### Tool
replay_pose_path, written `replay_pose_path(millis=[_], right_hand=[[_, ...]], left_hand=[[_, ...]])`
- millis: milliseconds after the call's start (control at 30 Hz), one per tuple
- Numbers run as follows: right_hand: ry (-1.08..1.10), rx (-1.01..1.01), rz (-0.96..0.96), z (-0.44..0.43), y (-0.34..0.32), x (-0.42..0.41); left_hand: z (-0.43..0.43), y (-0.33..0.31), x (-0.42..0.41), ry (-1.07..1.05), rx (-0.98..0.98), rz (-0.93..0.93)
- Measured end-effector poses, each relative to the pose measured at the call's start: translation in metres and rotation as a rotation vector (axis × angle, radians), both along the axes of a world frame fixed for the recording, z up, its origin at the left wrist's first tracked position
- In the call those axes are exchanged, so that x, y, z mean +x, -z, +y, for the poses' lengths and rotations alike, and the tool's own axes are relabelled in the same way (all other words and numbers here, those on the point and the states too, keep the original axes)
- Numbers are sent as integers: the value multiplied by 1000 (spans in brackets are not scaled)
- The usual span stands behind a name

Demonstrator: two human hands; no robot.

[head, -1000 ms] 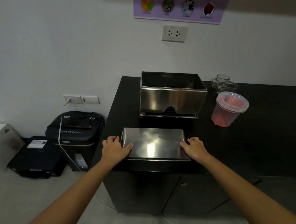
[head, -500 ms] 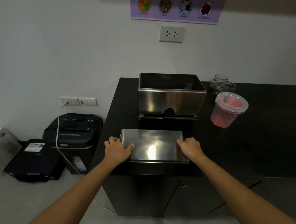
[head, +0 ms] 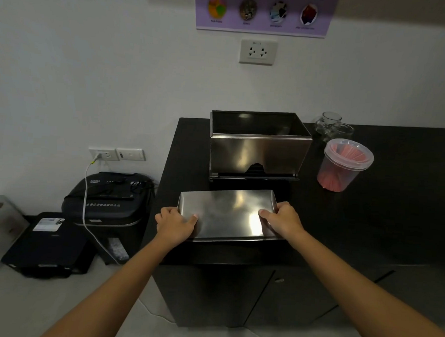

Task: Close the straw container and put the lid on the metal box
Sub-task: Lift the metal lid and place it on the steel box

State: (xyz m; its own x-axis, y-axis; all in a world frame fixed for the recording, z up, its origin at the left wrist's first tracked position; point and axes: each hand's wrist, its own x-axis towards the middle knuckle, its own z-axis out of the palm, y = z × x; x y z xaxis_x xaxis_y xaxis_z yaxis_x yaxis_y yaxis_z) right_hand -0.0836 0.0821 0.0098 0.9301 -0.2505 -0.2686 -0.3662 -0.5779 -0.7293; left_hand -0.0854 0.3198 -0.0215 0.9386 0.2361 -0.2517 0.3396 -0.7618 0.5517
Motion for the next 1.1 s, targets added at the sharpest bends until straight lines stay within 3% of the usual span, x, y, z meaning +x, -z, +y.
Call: replay_pose_path(millis=[400,1100], right_hand=[[14,45,-194,14,-23,-2],[152,156,-483,-8,-101,22]], left_hand=[[1,-13,-8,-99,-117,14],[1,-100,21,80,-341,-501]])
